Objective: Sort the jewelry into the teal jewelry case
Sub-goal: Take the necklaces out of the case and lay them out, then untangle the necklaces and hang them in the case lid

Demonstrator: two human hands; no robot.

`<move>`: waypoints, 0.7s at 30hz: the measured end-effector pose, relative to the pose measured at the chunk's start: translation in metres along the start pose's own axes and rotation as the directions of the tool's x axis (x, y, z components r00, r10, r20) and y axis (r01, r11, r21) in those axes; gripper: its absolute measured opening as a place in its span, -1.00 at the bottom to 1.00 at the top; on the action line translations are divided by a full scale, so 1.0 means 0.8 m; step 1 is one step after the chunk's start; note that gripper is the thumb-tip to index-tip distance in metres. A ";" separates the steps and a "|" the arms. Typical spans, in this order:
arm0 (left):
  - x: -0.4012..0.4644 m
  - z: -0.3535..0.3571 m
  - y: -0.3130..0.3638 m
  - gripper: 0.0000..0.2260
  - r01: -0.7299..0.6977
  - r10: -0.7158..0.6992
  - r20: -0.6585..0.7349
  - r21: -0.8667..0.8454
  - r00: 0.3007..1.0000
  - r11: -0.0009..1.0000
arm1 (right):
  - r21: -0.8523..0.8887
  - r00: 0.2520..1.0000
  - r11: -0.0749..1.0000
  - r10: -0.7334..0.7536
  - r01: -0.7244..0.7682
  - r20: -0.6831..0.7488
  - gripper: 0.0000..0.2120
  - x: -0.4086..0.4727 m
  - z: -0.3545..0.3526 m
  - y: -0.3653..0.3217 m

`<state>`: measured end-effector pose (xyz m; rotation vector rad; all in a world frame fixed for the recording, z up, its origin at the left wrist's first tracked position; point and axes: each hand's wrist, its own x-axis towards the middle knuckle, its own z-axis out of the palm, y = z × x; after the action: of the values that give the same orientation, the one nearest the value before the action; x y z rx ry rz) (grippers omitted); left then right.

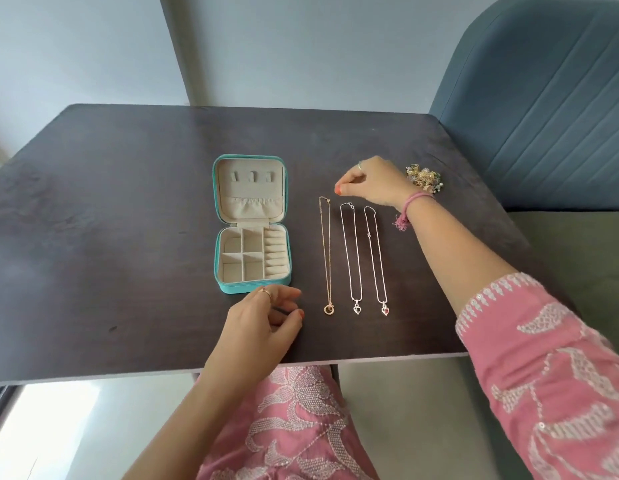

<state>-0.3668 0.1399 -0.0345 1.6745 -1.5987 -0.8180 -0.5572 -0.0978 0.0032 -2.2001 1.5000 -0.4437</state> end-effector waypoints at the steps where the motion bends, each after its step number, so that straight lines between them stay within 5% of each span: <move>1: 0.000 -0.001 -0.002 -0.81 0.004 -0.004 0.011 -0.016 1.000 1.000 | -0.029 1.000 0.999 -0.015 0.015 0.014 -0.83 0.004 0.003 -0.006; 13: 0.002 -0.005 -0.008 -0.85 0.039 -0.031 0.064 -0.123 0.997 0.992 | -0.229 0.995 0.973 0.019 0.003 0.093 -0.91 0.028 0.026 -0.023; 21: 0.002 -0.005 -0.007 -0.86 0.049 -0.040 0.073 -0.122 0.997 0.991 | -0.520 0.991 0.852 0.014 0.056 0.130 -0.77 0.026 0.050 -0.028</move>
<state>-0.3601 0.1389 -0.0371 1.6143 -1.5301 -0.9885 -0.5123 -0.1028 -0.0193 -2.5911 1.6710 0.1314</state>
